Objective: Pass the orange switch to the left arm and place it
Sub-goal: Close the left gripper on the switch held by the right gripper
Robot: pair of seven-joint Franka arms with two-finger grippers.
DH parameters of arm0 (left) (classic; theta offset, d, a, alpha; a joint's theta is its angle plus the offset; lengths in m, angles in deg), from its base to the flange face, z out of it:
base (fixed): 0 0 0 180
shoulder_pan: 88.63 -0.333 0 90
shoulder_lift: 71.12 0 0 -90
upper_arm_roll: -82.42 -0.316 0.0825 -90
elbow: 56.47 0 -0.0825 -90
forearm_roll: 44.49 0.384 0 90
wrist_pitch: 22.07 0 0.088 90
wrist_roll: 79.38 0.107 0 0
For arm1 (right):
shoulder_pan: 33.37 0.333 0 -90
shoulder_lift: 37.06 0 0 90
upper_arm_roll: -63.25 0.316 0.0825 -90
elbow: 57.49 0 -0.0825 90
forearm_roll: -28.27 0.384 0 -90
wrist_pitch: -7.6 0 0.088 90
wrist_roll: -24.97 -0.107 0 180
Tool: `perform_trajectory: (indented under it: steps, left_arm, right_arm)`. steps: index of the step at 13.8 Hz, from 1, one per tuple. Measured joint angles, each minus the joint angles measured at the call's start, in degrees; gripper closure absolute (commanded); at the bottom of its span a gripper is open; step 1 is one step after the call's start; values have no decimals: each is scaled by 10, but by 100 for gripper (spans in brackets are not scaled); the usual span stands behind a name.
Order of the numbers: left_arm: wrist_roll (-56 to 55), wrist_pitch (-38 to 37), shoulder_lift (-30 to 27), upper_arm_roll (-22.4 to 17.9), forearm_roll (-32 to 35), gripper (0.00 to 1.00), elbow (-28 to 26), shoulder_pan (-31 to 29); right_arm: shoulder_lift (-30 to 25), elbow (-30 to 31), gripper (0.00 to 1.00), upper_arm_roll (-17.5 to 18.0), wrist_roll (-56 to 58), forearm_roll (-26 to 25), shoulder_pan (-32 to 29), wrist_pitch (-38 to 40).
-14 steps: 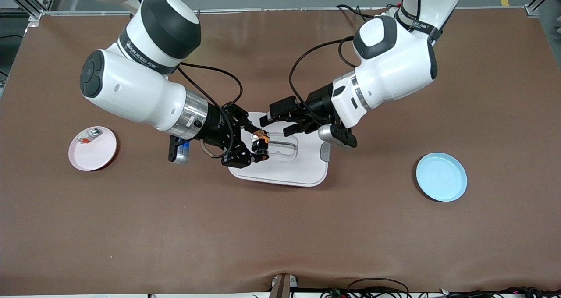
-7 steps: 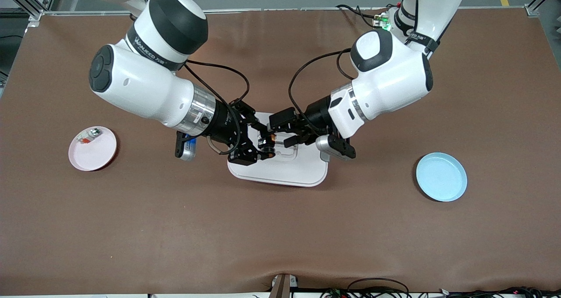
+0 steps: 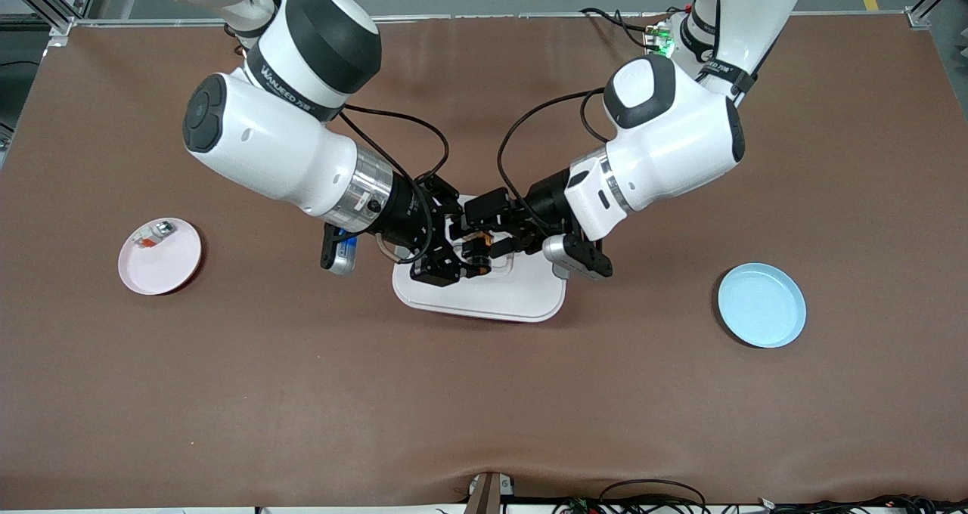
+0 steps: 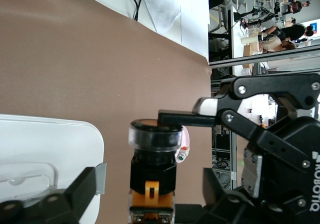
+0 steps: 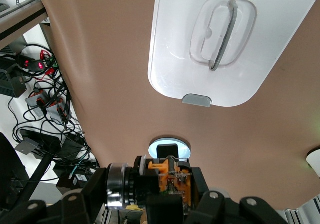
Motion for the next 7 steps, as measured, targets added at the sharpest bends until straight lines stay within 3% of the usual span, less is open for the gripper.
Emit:
perform_trajectory:
  steps: [5, 6, 7]
  left_arm:
    - [23, 2, 0, -1, 0, 59, 3, -2]
    - [24, 2, 1, -2, 0, 62, 3, -3]
    - [25, 2, 1, -2, 0, 76, 3, -3]
  right_arm:
    - [2, 0, 100, -1, 0, 0, 1, -1]
    - [2, 0, 100, -2, 0, 0, 1, -1]
    - [2, 0, 100, -2, 0, 0, 1, -1]
